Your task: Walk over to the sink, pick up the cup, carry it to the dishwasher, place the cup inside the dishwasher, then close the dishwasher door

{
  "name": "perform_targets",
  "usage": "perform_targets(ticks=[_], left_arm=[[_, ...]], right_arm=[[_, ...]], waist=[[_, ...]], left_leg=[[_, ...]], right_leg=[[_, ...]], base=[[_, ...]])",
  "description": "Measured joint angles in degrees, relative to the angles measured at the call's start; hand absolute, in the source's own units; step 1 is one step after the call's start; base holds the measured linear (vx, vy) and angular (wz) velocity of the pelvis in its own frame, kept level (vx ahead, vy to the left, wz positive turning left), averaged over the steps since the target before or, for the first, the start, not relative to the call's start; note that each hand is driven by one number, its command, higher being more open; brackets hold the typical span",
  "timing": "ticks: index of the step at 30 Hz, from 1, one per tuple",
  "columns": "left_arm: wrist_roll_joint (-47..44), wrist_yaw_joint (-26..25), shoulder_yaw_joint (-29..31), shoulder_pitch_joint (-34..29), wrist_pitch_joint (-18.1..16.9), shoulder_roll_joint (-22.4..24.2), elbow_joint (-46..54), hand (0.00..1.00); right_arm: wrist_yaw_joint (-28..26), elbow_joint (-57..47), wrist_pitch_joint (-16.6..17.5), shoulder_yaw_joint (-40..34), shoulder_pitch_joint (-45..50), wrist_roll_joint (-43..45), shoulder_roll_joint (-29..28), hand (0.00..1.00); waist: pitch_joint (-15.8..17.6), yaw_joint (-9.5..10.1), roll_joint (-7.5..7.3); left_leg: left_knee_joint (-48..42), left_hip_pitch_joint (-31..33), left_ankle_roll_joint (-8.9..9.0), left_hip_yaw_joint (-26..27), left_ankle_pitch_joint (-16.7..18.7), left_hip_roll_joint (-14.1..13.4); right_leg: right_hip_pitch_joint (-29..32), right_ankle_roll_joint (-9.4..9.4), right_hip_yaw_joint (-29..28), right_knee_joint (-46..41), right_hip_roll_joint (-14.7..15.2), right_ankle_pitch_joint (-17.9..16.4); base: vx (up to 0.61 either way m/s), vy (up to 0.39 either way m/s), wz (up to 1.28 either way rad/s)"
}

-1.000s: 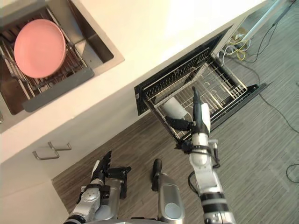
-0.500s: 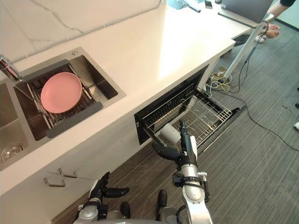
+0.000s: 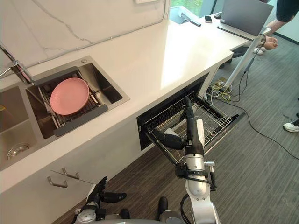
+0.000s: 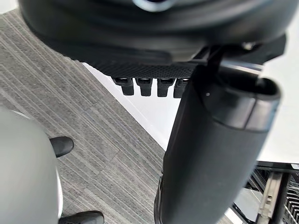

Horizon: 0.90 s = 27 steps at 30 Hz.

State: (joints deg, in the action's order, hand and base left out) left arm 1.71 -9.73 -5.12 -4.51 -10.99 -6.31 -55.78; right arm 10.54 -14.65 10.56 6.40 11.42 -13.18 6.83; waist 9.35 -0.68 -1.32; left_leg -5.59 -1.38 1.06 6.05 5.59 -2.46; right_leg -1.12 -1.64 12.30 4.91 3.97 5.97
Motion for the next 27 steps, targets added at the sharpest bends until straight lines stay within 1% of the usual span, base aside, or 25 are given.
perform_targets(ticks=[2, 3, 4, 5, 6, 7, 8, 9, 10, 11, 12, 13, 14, 15, 16, 17, 18, 20, 21, 22, 23, 24, 25, 26, 27], left_arm=[[-0.08, 0.01, -0.01, 0.58, -0.34, 0.1, -0.22, 1.0], [-0.09, 0.04, 0.02, 1.21, -0.35, 0.32, -0.41, 1.0], [-0.09, 0.04, 0.04, 1.44, -0.37, 0.32, -0.38, 1.0], [-0.32, 0.04, 0.04, 1.58, -0.48, 0.36, -0.19, 1.0], [-1.53, -0.46, 0.19, 1.76, -0.62, 0.49, 0.15, 1.0], [-1.85, -0.63, 0.16, 1.81, -0.62, 0.49, 0.24, 1.0], [-1.87, -0.76, 0.11, 1.78, -0.62, 0.47, 0.34, 1.0], [-2.07, -0.96, 0.08, 1.43, -0.62, 0.5, 0.38, 1.0], [-2.72, -0.99, 0.07, 1.27, -0.6, 0.66, 0.38, 1.0], [-2.92, -1.01, 0.11, 1.27, -0.59, 0.58, 0.38, 1.0], [-2.98, -1.2, 0.09, 1.19, -0.57, 0.61, 0.33, 1.0], [-2.92, -1.21, 0.02, 1.19, -0.56, 0.74, 0.29, 1.0], [-2.91, -1.21, 0.0, 1.1, -0.55, 0.77, 0.24, 1.0], [-2.88, -1.2, 0.0, 1.02, -0.48, 0.65, 0.06, 1.0], [-2.86, -1.2, 0.0, 0.9, -0.49, 0.46, 0.07, 1.0], [-2.88, -1.23, 0.01, 0.82, -0.48, -0.07, 0.03, 1.0], [-2.88, -1.27, -0.32, 0.77, -0.43, -0.35, -0.25, 1.0], [-2.87, -1.38, -1.06, 0.56, -0.4, -0.58, -0.17, 1.0], [-2.85, -1.46, -1.72, 0.19, -0.24, -0.81, 0.26, 1.0], [-2.85, -1.48, -1.93, -0.06, -0.25, -0.93, 0.65, 1.0], [-2.84, -1.51, -2.16, -0.3, -0.25, -0.95, 1.29, 1.0], [-2.75, -1.43, -2.18, -0.27, -0.22, -0.83, 1.44, 1.0], [-2.74, -1.41, -2.19, -0.36, -0.22, -0.86, 1.42, 1.0], [-2.56, -1.2, -2.23, -1.0, -0.27, -1.42, 1.4, 1.0], [-2.1, -1.02, -2.19, -0.68, -0.22, -1.71, 0.66, 1.0]], right_arm=[[0.06, 0.0, 0.25, 0.54, -1.78, 0.01, 2.12, 1.0], [0.06, -0.25, 0.27, 0.76, -2.56, 0.01, 3.5, 1.0], [0.07, -0.47, 0.29, 0.77, -2.86, 0.01, 4.18, 1.0], [0.08, -0.65, 0.29, 0.81, -3.39, 0.01, 5.07, 1.0], [0.07, -0.87, 0.29, 1.11, -4.79, -0.04, 6.26, 1.0], [0.08, -1.49, 0.29, 1.15, -5.05, -0.09, 6.67, 1.0], [0.12, -2.77, 0.37, 1.15, -5.33, -0.19, 7.36, 1.0], [0.61, -3.98, 0.87, 1.12, -6.14, -0.47, 8.63, 1.0], [0.79, -3.98, 1.02, 1.05, -6.87, -0.49, 9.07, 1.0], [0.79, -3.98, 1.02, 0.83, -7.15, -0.53, 9.14, 1.0], [0.84, -3.91, 1.02, 0.43, -7.4, -1.21, 9.12, 1.0], [0.84, -3.59, 1.0, 0.36, -7.45, -2.25, 9.15, 1.0], [0.82, -3.22, 1.0, 0.39, -7.45, -2.68, 9.13, 1.0], [0.82, -2.14, 0.99, 0.39, -7.46, -3.12, 9.11, 1.0], [0.82, -1.67, 0.98, 0.41, -7.46, -3.37, 9.1, 1.0], [0.83, -1.07, 0.96, 0.54, -7.58, -4.51, 9.07, 1.0], [0.82, -0.53, 0.97, 0.64, -7.71, -5.27, 9.0, 1.0], [0.82, 0.87, 0.96, 0.62, -8.17, -6.48, 8.86, 1.0], [0.68, 2.51, 0.94, 0.6, -8.23, -6.92, 8.84, 1.0], [0.6, 3.06, 0.93, 0.57, -8.24, -7.1, 8.87, 1.0], [0.5, 3.56, 0.91, 0.49, -8.29, -7.26, 9.02, 1.0], [-0.05, 4.07, 0.9, 0.38, -8.7, -7.34, 9.18, 1.0], [-0.26, 4.07, 0.91, 0.31, -8.68, -7.34, 9.26, 1.0], [-0.48, 3.87, 0.91, 0.16, -8.51, -7.34, 9.4, 1.0], [-0.48, 3.6, 0.96, -0.33, -8.45, -7.35, 10.23, 1.0]], waist=[[0.25, 0.27, 0.36], [0.42, 0.97, 0.55], [0.7, 1.13, 0.71], [1.04, 1.38, 0.85], [1.04, 2.05, 1.0], [1.05, 2.15, 0.99], [1.1, 2.1, 0.94], [1.03, 1.44, 1.07], [1.01, 1.4, 1.05], [0.98, 1.59, 0.92], [0.97, 1.86, 0.87], [0.99, 2.06, 0.9], [0.98, 2.07, 0.93], [1.05, 1.91, 0.6], [1.0, 1.74, 0.05], [0.84, 1.54, -1.19], [0.65, 1.28, -1.74], [0.6, 1.09, -1.84], [0.35, -0.19, -1.9], [0.27, -0.57, -2.0], [0.27, -0.82, -2.0], [0.42, -1.06, -1.76], [0.43, -1.26, -1.74], [-0.02, -1.72, -2.49], [-0.22, -2.0, -2.36]], left_leg=[[-5.55, 3.39, 0.4, -0.89, 2.03, -0.59], [-8.22, 5.18, 0.87, 0.89, 2.58, -1.09], [-9.25, 5.85, 1.12, 2.76, 2.78, -1.57], [-10.1, 6.37, 1.01, 5.29, 3.09, -2.28], [-10.89, 6.82, 0.26, 9.39, 4.38, -4.04], [-10.89, 6.85, 0.28, 11.88, 4.45, -4.98], [-10.82, 6.92, 0.36, 15.17, 4.37, -6.14], [-9.87, 7.03, 0.46, 18.29, 2.8, -6.85], [-9.07, 7.02, 0.45, 18.09, 1.79, -6.2], [-8.57, 6.92, 0.38, 17.99, 1.65, -5.71], [-7.65, 6.41, -0.16, 17.37, 1.65, -4.6], [-6.55, 5.42, -0.68, 17.18, 1.69, -3.44], [-6.02, 4.73, -0.81, 17.03, 1.79, -2.94], [-4.49, 2.81, -1.44, 16.67, 1.7, -1.45], [-3.74, 1.72, -1.64, 16.45, 1.81, -0.42], [-2.26, -0.22, -1.98, 15.91, 2.01, 1.84], [-0.92, -1.84, -2.42, 15.03, 2.17, 3.57], [0.67, -4.03, -2.83, 13.96, 2.04, 4.92], [0.99, -4.96, -3.23, 11.3, 2.24, 5.06], [1.06, -5.05, -3.23, 10.1, 2.25, 4.88], [1.2, -5.08, -3.2, 8.41, 2.26, 4.37], [1.13, -5.08, -3.17, 6.76, 2.26, 3.15], [0.99, -5.11, -3.12, 6.01, 2.27, 2.75], [0.11, -5.13, -1.67, 5.19, 2.68, 2.96], [-0.55, -5.75, -0.11, 4.62, 3.83, 3.17]], right_leg=[[-0.13, 0.2, 2.01, -0.01, -0.07, -0.14], [-0.42, 0.39, 3.35, 0.0, -0.02, -0.45], [-0.96, 0.45, 4.26, 0.0, 0.05, -0.75], [-1.63, 0.5, 5.56, 0.02, 0.13, -1.71], [-1.92, 0.49, 6.69, 0.06, 0.11, -1.86], [-1.94, 0.42, 7.27, 0.05, 0.29, -1.9], [-1.89, 0.17, 8.47, 0.04, 0.8, -2.0], [-1.8, -0.55, 10.41, 0.03, 1.71, -2.09], [-1.8, -1.03, 11.03, 0.03, 2.2, -2.08], [-1.81, -1.34, 11.21, 0.01, 2.56, -2.11], [-2.09, -2.07, 11.85, -0.06, 3.43, -2.19], [-1.99, -3.27, 12.18, -1.98, 4.68, -3.08], [-1.63, -3.6, 12.34, -4.23, 5.56, -4.2], [-0.49, -4.42, 12.56, -11.21, 8.21, -8.06], [0.26, -4.85, 12.55, -15.11, 9.92, -10.35], [2.11, -4.91, 12.41, -22.94, 13.34, -14.18], [3.95, -3.93, 11.46, -29.61, 16.14, -15.81], [6.03, -3.29, 8.39, -36.6, 18.0, -15.88], [8.54, -2.32, 3.28, -41.73, 17.48, -17.2], [9.05, -2.7, 1.51, -42.13, 16.45, -18.36], [10.48, -2.54, -1.88, -41.98, 14.0, -19.94], [13.03, -2.31, -6.5, -40.19, 9.53, -20.84], [13.61, -2.52, -7.93, -37.96, 7.85, -20.72], [13.28, -2.3, -9.6, -29.5, 5.7, -15.89], [12.96, -3.75, -9.89, -28.19, 5.42, -13.98]], base=[[-0.08, 0.005, 0.52], [-0.1, 0.011, 0.63], [-0.1, 0.012, 0.66], [-0.11, 0.014, 0.6], [-0.1, 0.012, 0.53], [-0.07, 0.017, 0.5], [0.01, 0.041, 0.7], [0.04, 0.084, 0.74], [0.04, 0.098, 0.56], [0.06, 0.114, 0.31], [0.07, 0.101, 0.25], [0.1, 0.154, 0.26], [0.13, 0.19, 0.24], [0.14, 0.21, 0.24], [0.17, 0.21, 0.32], [0.18, 0.173, 0.36], [0.19, 0.151, 0.34], [0.25, 0.105, 0.44], [0.29, 0.051, 0.71], [0.24, -0.01, 0.87], [0.22, -0.096, 0.77], [0.21, -0.109, 0.7], [0.23, -0.14, 0.75], [0.21, -0.123, 0.62], [0.26, -0.118, 0.51]])
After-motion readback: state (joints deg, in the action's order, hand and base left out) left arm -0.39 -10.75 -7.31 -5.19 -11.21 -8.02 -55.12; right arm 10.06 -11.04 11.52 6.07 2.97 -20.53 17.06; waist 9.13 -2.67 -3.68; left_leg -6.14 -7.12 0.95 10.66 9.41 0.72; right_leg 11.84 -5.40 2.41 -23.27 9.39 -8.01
